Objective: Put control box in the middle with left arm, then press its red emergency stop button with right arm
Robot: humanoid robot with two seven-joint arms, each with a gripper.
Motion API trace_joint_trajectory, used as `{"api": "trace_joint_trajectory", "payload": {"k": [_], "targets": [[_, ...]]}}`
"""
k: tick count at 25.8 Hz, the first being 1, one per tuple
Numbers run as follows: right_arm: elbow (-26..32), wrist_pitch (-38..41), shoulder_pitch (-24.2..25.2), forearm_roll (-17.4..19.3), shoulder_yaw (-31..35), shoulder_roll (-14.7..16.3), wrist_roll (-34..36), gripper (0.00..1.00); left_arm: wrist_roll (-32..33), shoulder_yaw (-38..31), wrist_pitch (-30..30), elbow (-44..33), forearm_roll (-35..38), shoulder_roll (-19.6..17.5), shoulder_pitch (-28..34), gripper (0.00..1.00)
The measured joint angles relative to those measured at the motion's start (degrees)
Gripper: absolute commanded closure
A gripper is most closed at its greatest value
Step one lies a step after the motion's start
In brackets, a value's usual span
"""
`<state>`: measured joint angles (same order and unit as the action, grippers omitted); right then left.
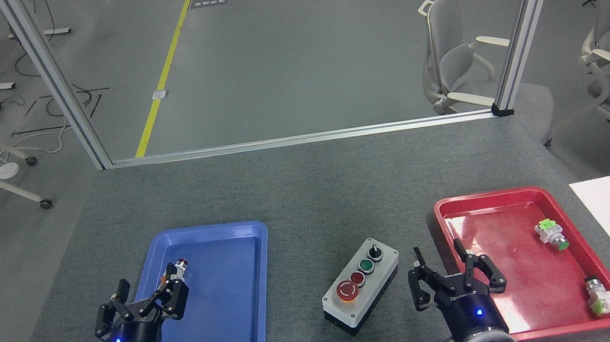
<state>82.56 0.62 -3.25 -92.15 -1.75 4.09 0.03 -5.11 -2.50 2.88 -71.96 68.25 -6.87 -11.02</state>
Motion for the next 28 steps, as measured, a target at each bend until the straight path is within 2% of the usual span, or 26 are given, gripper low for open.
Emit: {"api": "trace_joint_trajectory", "payload": {"k": [7,18,28], "targets": [[1.5,-2.0,0.9,1.8,1.6,2.6,3.7,0.0,-0.4,0.5,-0.6,0.1,-0.8,0.5,0.0,0.01],[1.8,-2.4,0.9,7.2,3.2,3.9,4.2,0.0,-0.4,0.5,-0.6,0.1,-1.0,0.5,0.0,0.01],[-0.2,-3.5,0.1,8.1,3.4,5.2,6.9,0.0,-0.4,0.5,-0.6,0.1,-1.0,0.5,0.0,0.01]]}}
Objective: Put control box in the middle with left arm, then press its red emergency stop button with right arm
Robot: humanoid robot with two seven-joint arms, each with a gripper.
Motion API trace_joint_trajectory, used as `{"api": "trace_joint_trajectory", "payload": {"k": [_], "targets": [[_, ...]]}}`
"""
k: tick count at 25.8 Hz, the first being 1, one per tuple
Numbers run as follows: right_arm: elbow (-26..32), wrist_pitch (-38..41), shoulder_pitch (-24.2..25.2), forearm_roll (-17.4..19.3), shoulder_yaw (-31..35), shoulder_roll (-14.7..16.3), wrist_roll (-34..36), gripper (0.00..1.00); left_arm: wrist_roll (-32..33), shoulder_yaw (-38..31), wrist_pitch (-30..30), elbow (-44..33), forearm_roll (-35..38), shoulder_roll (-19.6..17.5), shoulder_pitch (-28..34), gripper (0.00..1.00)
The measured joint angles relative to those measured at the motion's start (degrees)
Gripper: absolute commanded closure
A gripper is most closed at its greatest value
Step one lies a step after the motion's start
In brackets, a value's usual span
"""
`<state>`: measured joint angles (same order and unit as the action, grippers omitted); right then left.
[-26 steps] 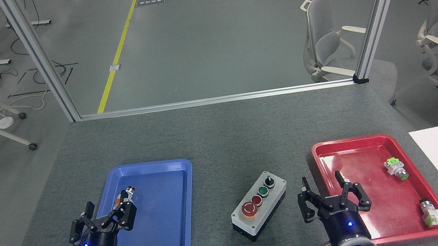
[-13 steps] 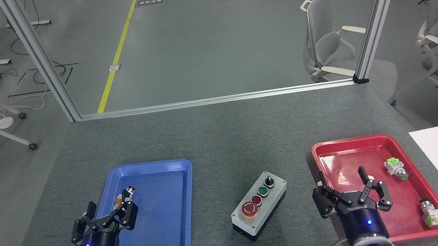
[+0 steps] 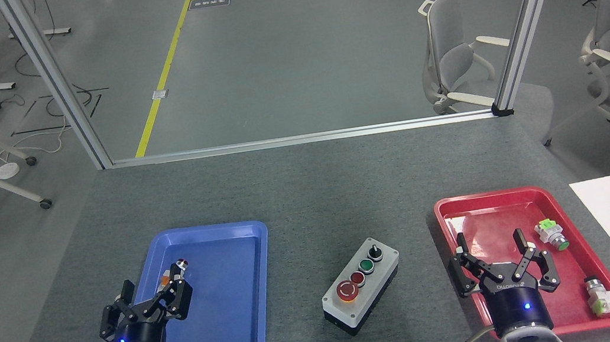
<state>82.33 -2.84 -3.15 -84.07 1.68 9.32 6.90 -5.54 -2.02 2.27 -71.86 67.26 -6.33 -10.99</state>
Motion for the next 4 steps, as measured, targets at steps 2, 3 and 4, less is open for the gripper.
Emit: {"api": "trace_joint_trajectory", "payload": {"k": [2,3,4], "targets": [[-0.6,-0.1,-0.1,0.0,0.0,0.1,0.1,0.0,0.0,0.0,0.0,0.0,0.0,0.0,0.0,0.01],[-0.9,-0.1,-0.2,0.0,0.0,0.1,0.3,0.0,0.0,0.0,0.0,0.0,0.0,0.0,0.0,0.01],[-1.2,-0.1,-0.2,0.0,0.1,0.2,0.6,0.0,0.0,0.0,0.0,0.0,0.0,0.0,0.0,0.01]]}}
